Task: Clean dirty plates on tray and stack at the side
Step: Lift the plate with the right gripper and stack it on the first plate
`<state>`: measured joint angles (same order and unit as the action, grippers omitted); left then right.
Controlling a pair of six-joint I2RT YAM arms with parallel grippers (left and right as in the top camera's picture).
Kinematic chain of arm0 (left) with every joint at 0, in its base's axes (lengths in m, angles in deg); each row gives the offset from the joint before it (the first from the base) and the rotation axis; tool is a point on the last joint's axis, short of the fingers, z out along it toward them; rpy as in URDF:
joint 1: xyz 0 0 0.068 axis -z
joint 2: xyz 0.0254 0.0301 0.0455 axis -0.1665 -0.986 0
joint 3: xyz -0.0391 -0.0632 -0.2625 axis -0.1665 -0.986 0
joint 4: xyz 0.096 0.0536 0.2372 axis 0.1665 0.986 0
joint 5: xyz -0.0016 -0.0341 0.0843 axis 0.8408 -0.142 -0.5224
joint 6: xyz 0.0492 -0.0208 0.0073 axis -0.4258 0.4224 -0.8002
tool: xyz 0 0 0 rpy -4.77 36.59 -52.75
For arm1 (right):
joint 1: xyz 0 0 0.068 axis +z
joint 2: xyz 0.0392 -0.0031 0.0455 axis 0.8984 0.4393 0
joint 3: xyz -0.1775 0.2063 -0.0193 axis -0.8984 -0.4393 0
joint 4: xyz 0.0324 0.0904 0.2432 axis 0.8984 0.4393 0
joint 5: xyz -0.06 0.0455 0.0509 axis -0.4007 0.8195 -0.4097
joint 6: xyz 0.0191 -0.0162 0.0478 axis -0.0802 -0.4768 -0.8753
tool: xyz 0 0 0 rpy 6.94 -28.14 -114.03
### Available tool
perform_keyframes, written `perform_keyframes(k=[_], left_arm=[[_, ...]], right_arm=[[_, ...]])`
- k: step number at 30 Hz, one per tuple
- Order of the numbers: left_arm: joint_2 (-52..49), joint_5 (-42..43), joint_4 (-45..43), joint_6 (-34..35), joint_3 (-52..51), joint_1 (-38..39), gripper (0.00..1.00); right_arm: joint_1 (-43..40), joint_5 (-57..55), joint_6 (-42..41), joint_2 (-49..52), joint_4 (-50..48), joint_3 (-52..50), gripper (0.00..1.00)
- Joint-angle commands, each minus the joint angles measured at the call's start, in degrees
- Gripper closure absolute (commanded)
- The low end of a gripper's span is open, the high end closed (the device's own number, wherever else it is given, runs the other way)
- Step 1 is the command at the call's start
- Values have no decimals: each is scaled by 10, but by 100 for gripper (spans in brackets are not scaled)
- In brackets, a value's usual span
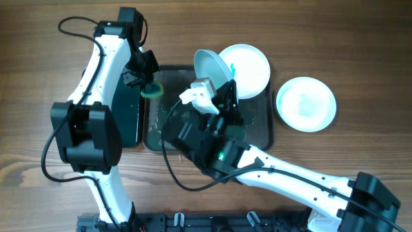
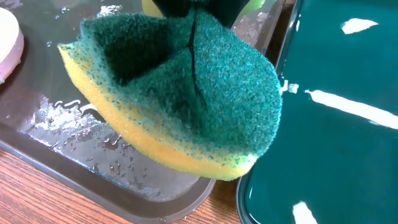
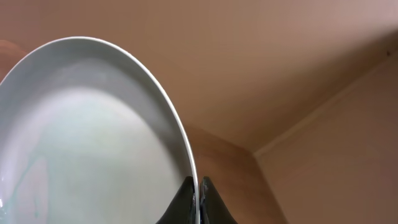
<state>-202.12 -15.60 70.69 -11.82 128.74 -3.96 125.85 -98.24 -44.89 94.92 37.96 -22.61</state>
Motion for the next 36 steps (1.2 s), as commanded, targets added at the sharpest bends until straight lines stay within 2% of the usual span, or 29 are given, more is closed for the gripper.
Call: perform_keyframes(k=[1, 5, 7, 12, 16, 22, 26, 30, 36], left_arm=[[-1, 9, -2, -13, 11, 11, 96], [-1, 9, -2, -13, 11, 24, 96], [-1, 9, -4, -13, 11, 28, 96], [-1, 7, -4, -13, 11, 37, 96], [-1, 7, -5, -13, 11, 37, 96], [-1, 7, -9, -13, 11, 38, 96], [-1, 7, -12, -13, 11, 43, 96], [-1, 7, -16, -13, 11, 50, 96], [-1, 7, -22, -13, 11, 59, 96]], right_arm=[[-33, 139, -95, -15, 72, -16, 96], [-94, 293, -250, -19, 169, -15, 96], [-115, 341, -291, -33, 187, -15, 96], [-240, 607, -299, -144, 194, -15, 96], [-408, 743, -299, -203, 245, -15, 96], [-637, 779, -299, -191, 308, -16, 96], [-733, 779, -283, -144, 318, -16, 96], [-768, 779, -273, -77, 319, -16, 96], [-769, 782, -269, 28, 313, -16, 96]])
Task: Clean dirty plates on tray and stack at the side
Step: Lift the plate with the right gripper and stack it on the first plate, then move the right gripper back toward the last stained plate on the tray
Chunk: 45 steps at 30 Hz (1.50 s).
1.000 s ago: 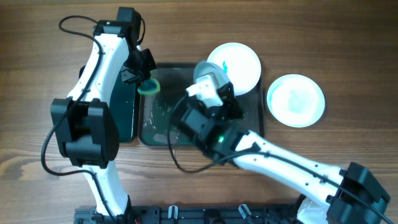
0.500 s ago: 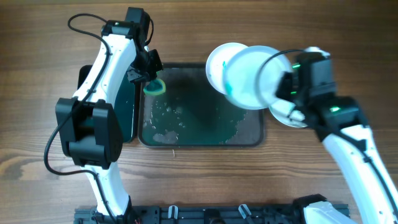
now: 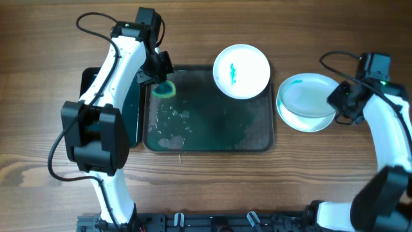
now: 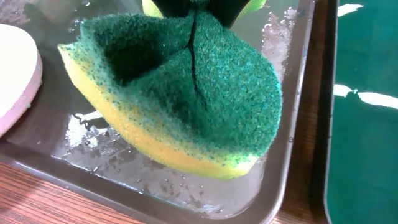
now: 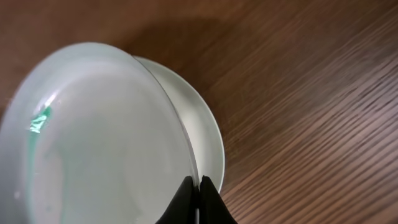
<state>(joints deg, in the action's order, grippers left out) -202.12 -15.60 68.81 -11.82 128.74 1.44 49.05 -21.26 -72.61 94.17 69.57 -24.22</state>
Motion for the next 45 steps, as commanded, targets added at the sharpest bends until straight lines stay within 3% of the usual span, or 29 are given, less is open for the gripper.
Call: perform_keyframes(k=[1, 3, 4, 8, 13, 18, 23, 28, 40, 43, 45], left_arm=[[-1, 7, -2, -13, 11, 6, 96], [-1, 7, -2, -13, 11, 7, 96], [-1, 7, -2, -13, 11, 8, 96], [-1, 7, -3, -13, 11, 8, 96], [-1, 7, -3, -13, 11, 8, 96], [-1, 7, -3, -13, 11, 8, 96], [-1, 7, -3, -13, 11, 8, 96], [-1, 7, -3, -13, 11, 8, 96], [-1, 7, -2, -13, 11, 8, 96], [-1, 7, -2, -13, 11, 8, 96], [-1, 7, -2, -13, 11, 8, 96]], right_arm=[[-1, 14, 9, 43, -3, 0, 96], [-1, 14, 13, 43, -1, 1, 89], [-1, 23, 27, 40, 0, 4, 80], [-1, 85, 77, 38, 32, 44, 56], [12, 267, 146, 38, 55, 123, 50], [102, 280, 156, 52, -24, 148, 46], [172, 279, 162, 143, -123, 148, 47], [181, 279, 175, 224, -187, 148, 51], [183, 214, 173, 268, -213, 140, 69], [183, 214, 171, 268, -213, 139, 80], [183, 214, 169, 268, -212, 139, 94]])
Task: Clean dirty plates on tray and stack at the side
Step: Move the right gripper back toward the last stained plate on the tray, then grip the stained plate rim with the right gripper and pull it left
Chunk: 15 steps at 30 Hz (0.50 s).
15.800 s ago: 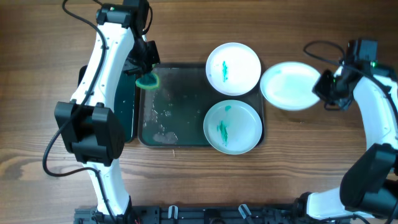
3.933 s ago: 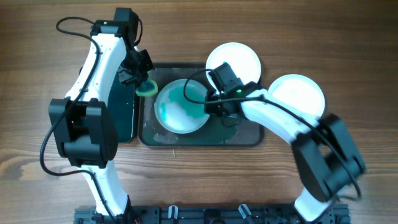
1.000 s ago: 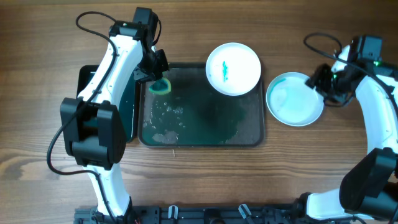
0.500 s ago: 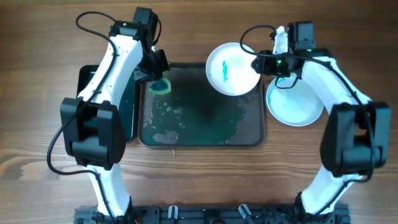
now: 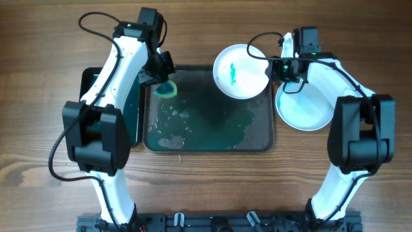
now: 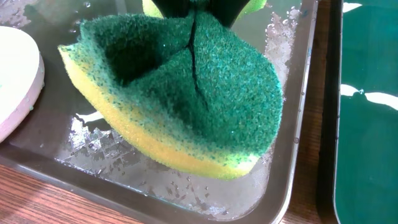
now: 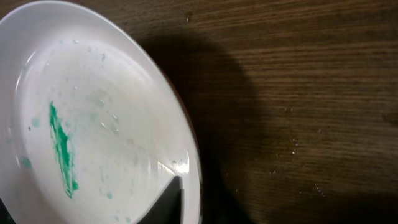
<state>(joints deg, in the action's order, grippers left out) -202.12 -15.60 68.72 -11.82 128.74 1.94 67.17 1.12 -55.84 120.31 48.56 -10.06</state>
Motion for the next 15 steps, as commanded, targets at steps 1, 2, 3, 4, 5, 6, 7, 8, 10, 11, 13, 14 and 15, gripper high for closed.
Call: perform_keyframes(k=[1, 2, 3, 4, 5, 6, 7, 8, 10, 11, 13, 14, 15], left_arm=[[-1, 7, -1, -13, 11, 3, 96], [-1, 7, -1, -13, 11, 3, 96], [-1, 7, -1, -13, 11, 3, 96], [-1, 7, -1, -13, 11, 3, 96], [-1, 7, -2, -13, 11, 3, 96], [-1, 7, -1, -13, 11, 3, 96], [-1, 7, -1, -13, 11, 3, 96], [-1, 7, -1, -13, 11, 3, 96], [-1, 7, -1, -13, 11, 3, 96], [-1, 7, 0, -13, 11, 3, 96], [-1, 7, 2, -13, 11, 3, 96], [-1, 7, 3, -13, 11, 3, 96], [-1, 7, 3, -13, 11, 3, 96]], right_arm=[[2, -10, -5, 7, -2, -2, 96], [3, -9, -12, 7, 0, -2, 96], [4, -9, -12, 7, 0, -3, 96], [6, -10, -10, 7, 0, -3, 96], [9, -10, -9, 7, -1, -3, 95], [12, -12, -9, 7, -1, -3, 91], [16, -14, -9, 7, -2, -3, 89], [18, -14, -9, 7, -5, -3, 88], [21, -15, -9, 7, -14, -3, 88], [21, -17, -9, 7, -18, -3, 88], [21, -25, -10, 7, -20, -3, 90], [21, -29, -9, 7, -20, -3, 91], [21, -36, -9, 7, -20, -3, 92]])
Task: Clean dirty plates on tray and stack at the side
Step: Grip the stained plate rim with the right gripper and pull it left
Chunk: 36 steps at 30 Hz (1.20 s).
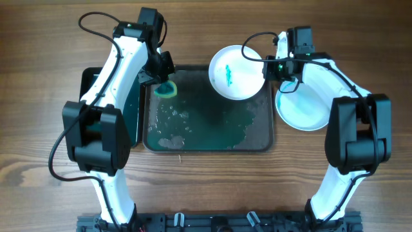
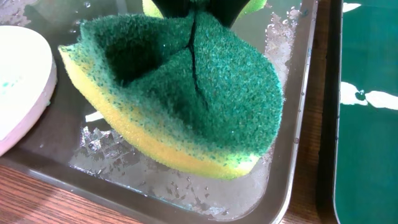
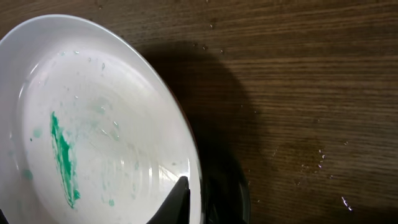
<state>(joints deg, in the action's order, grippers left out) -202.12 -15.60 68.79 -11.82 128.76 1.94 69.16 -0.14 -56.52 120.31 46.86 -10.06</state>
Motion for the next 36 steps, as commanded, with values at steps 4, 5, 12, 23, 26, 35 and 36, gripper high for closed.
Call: perform_keyframes(k=[4, 5, 12, 23, 26, 35, 36], left_arm=[[-1, 7, 2, -13, 11, 3, 96], [-1, 7, 2, -13, 11, 3, 96], [-1, 7, 2, -13, 11, 3, 96], [-1, 7, 5, -13, 11, 3, 96], [-1, 7, 4, -13, 11, 3, 96], [-1, 7, 3, -13, 11, 3, 96], [-1, 7, 3, -13, 11, 3, 96]], right_arm=[[2, -29, -1, 8, -1, -3, 94], [2, -27, -3, 8, 4, -3, 96], [35, -9, -36, 8, 96, -2, 96], [100, 74, -50, -46, 172, 0, 96], [128, 66, -71, -46, 173, -2, 94], [152, 3, -119, -12, 162, -3, 71], [152, 12, -118, -5, 161, -3, 71]])
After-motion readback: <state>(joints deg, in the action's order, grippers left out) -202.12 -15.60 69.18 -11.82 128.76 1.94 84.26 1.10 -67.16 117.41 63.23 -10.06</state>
